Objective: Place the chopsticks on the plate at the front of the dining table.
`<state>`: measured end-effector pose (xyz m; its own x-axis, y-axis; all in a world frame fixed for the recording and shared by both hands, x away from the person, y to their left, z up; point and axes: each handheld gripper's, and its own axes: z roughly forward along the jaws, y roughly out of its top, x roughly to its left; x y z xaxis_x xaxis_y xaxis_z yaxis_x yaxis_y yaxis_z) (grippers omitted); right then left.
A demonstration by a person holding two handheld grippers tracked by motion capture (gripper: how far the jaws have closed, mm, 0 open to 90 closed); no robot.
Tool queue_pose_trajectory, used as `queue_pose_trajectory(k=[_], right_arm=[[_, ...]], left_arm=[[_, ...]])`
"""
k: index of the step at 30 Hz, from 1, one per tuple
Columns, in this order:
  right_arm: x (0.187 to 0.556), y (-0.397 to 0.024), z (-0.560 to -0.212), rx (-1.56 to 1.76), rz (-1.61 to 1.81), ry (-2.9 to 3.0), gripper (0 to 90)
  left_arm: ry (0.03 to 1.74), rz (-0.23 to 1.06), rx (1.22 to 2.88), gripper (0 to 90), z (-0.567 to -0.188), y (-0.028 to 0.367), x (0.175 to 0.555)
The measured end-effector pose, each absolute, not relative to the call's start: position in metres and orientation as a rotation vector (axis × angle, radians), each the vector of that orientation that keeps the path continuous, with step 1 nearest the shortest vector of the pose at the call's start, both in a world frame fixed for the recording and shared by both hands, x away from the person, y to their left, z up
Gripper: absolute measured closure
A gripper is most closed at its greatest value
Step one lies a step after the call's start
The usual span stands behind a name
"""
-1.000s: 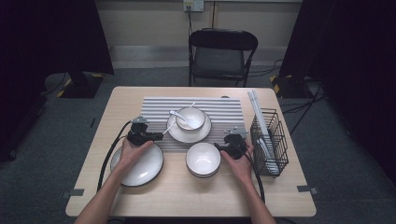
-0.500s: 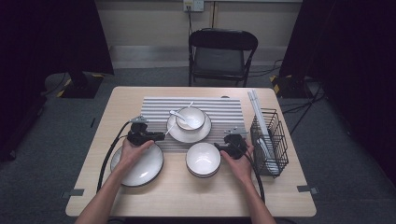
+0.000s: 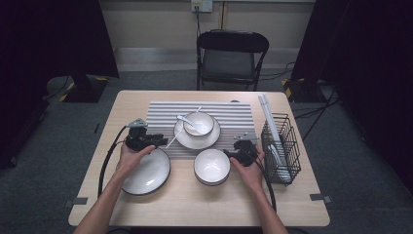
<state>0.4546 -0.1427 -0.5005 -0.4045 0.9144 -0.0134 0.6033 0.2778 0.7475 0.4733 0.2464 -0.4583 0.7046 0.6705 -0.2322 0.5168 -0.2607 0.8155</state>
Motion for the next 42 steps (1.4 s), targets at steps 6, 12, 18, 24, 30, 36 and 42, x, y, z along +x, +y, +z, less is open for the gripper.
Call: queue_pose_trajectory(k=[6, 12, 18, 24, 30, 36, 42], right_arm=[[0.455, -0.143, -0.501, 1.363, 0.938, 2.109, 21.7], [0.455, -0.143, -0.501, 1.364, 0.937, 2.109, 21.6], [0.455, -0.143, -0.501, 1.361, 0.938, 2.110, 21.6], [0.455, -0.143, -0.501, 1.362, 0.938, 2.110, 21.6], [0.456, -0.143, -0.499, 1.387, 0.934, 2.101, 23.8], [0.457, -0.147, -0.496, 1.445, 0.991, 2.070, 25.2], [0.457, -0.149, -0.485, 1.445, 1.028, 2.044, 27.0]], left_arm=[[0.948, 0.235, 1.914, 48.3, -0.452, 0.252, 0.469], [0.940, 0.288, 1.910, 42.0, -0.449, 0.254, 0.461], [0.943, 0.308, 1.929, 39.4, -0.450, 0.260, 0.450], [0.940, 0.348, 1.926, 33.0, -0.447, 0.271, 0.437], [0.945, 0.301, 1.904, 27.1, -0.450, 0.278, 0.433], [0.933, 0.280, 1.963, 23.0, -0.457, 0.277, 0.433], [0.921, 0.247, 1.967, 19.8, -0.460, 0.274, 0.433]])
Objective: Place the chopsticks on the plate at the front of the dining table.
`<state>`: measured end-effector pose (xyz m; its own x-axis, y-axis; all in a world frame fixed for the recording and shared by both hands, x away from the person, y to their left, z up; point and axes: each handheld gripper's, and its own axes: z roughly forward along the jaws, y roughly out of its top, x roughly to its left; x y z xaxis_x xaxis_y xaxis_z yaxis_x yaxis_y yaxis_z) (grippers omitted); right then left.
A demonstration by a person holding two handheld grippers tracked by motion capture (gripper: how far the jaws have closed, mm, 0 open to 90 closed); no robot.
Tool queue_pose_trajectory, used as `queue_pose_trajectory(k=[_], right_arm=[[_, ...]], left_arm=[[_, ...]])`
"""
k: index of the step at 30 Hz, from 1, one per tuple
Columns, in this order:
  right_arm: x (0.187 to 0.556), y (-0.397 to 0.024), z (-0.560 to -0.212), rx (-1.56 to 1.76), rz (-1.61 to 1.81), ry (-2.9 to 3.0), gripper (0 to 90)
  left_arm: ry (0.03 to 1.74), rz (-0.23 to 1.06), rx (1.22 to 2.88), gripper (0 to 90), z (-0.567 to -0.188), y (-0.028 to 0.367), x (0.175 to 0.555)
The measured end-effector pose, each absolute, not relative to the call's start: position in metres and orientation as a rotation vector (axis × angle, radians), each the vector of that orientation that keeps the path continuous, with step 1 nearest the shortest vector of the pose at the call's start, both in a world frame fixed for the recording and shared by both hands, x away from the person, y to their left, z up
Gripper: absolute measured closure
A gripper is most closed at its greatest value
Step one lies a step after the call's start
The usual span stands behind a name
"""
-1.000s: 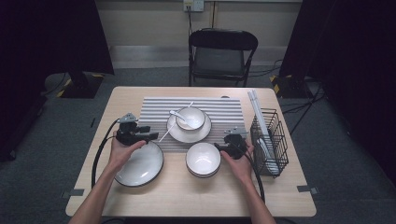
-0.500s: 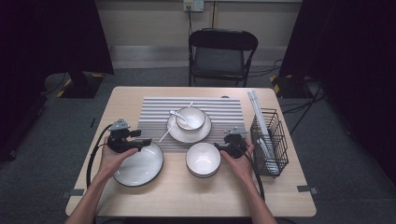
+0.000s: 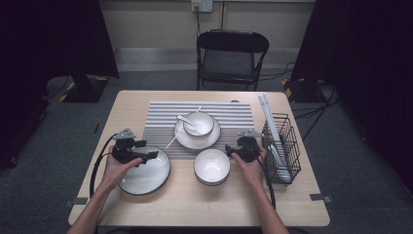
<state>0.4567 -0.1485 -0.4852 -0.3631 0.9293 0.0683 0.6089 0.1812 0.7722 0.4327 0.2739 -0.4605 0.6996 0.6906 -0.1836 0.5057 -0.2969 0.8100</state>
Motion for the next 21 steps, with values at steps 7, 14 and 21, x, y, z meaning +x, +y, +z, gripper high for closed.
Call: queue_pose_trajectory(k=[7, 14, 21], right_arm=[[0.455, -0.138, -0.463, 1.366, 1.062, 2.041, 28.6], [0.455, -0.127, -0.442, 1.314, 1.082, 2.041, 29.0], [0.453, -0.120, -0.424, 1.276, 1.142, 2.072, 28.2]], left_arm=[[0.923, 0.255, 1.979, 16.9, -0.460, 0.275, 0.432], [0.926, 0.252, 1.966, 20.3, -0.460, 0.271, 0.430], [0.901, 0.263, 1.981, 21.5, -0.458, 0.265, 0.428]])
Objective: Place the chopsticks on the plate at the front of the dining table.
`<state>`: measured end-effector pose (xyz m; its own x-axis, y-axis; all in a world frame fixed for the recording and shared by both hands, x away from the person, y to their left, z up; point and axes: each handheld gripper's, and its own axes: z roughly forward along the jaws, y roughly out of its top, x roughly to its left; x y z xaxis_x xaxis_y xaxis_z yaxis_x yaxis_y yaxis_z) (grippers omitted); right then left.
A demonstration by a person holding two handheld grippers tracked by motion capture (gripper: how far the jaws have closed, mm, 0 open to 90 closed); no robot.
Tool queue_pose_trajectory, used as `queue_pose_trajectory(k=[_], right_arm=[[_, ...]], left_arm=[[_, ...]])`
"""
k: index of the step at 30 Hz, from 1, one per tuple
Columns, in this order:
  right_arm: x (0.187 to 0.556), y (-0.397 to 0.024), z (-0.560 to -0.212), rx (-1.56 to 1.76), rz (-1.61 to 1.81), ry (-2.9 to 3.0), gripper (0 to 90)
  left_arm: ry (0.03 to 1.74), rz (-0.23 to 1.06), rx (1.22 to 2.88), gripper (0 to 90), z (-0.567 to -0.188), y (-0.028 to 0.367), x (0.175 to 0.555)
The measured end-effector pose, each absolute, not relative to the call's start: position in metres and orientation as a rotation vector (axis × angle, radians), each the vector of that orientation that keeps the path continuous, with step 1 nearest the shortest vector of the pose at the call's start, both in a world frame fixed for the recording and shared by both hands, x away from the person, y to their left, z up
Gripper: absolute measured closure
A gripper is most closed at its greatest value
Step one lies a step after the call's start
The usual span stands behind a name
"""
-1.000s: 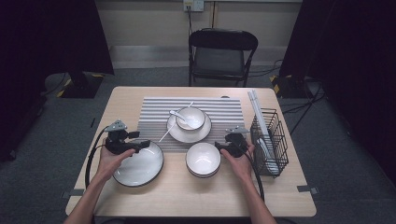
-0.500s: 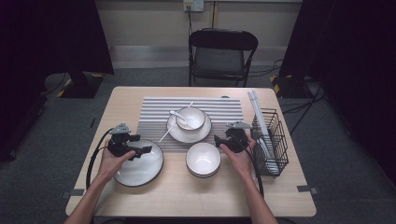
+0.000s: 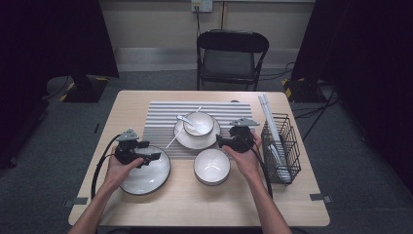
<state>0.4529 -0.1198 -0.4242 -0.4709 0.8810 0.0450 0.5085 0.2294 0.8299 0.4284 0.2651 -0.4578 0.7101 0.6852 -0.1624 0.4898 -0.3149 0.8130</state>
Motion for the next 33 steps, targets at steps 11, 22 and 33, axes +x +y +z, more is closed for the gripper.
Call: queue_pose_trajectory(k=[11, 22, 33], right_arm=[[0.451, -0.127, -0.391, 1.225, 1.243, 2.077, 28.0], [0.456, -0.135, -0.359, 1.186, 1.291, 2.039, 28.5], [0.456, -0.155, -0.345, 1.210, 1.249, 2.012, 26.2]], left_arm=[[0.905, 0.264, 1.993, 22.1, -0.459, 0.266, 0.430], [0.902, 0.249, 1.989, 22.0, -0.459, 0.266, 0.430], [0.899, 0.239, 1.983, 22.4, -0.459, 0.266, 0.431]])
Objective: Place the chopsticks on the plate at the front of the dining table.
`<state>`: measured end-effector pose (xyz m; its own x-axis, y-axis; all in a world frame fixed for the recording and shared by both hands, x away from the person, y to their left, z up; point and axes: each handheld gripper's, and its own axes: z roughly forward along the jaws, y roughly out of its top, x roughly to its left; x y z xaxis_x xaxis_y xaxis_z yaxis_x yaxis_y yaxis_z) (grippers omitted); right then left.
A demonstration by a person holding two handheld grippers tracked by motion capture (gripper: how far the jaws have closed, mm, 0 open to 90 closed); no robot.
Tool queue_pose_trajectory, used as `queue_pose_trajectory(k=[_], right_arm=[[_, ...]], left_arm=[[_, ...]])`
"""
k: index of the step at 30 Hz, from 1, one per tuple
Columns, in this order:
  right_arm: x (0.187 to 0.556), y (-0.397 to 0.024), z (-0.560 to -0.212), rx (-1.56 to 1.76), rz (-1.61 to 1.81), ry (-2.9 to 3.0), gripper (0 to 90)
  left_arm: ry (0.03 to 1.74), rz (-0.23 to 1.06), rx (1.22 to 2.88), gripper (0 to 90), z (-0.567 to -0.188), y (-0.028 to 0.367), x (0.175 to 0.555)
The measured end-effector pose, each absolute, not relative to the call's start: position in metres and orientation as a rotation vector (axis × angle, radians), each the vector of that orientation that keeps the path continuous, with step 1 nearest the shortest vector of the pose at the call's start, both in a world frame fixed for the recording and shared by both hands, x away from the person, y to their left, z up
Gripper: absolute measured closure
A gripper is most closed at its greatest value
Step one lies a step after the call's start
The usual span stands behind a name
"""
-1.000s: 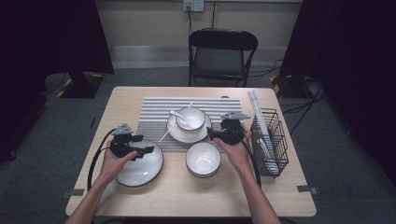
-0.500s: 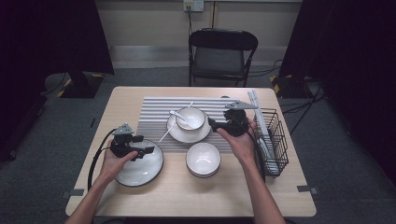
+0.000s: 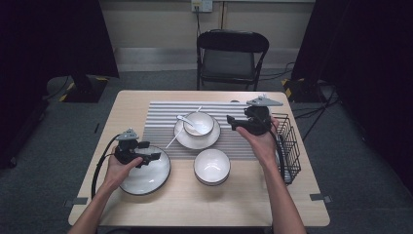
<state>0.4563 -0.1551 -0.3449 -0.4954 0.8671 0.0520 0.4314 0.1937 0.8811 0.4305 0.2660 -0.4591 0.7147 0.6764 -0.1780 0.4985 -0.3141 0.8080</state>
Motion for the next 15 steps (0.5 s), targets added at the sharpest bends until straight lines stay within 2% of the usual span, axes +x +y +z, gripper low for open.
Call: queue_pose_trajectory(k=[15], right_arm=[[0.466, -0.194, -0.342, 1.302, 1.193, 1.974, 30.4]], left_arm=[[0.892, 0.237, 1.992, 22.9, -0.457, 0.262, 0.430]])
